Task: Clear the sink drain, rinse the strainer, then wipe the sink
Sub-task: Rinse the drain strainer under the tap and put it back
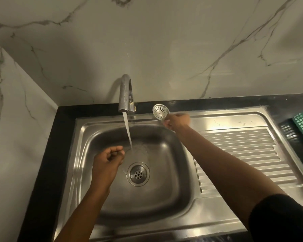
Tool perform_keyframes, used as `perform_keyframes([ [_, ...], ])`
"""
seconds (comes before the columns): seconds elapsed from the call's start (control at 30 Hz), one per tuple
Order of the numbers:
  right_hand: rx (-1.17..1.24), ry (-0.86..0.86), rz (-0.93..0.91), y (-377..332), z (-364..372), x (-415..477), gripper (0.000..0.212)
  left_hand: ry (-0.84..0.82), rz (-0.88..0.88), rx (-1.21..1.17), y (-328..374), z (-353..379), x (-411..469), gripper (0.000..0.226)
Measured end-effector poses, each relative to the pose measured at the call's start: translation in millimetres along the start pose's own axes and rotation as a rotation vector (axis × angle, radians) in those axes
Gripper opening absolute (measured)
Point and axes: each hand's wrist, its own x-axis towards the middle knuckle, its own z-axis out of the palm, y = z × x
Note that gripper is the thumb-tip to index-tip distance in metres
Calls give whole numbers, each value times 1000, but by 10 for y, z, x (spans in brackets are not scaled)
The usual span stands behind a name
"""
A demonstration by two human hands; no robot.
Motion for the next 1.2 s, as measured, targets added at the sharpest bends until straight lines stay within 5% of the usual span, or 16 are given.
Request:
perform_keyframes([
  [0.5, -577, -175, -517, 368, 139, -1034, 12, -137, -58, 56, 220, 131, 392, 28],
  [0.73, -718, -174, -569, 362, 291, -1111, 15, -191, -101, 121, 222, 106, 482, 24],
  [1.2, -766, -307, -666, 261, 610, -1153, 14, 17, 11, 84, 118, -272, 421, 9],
])
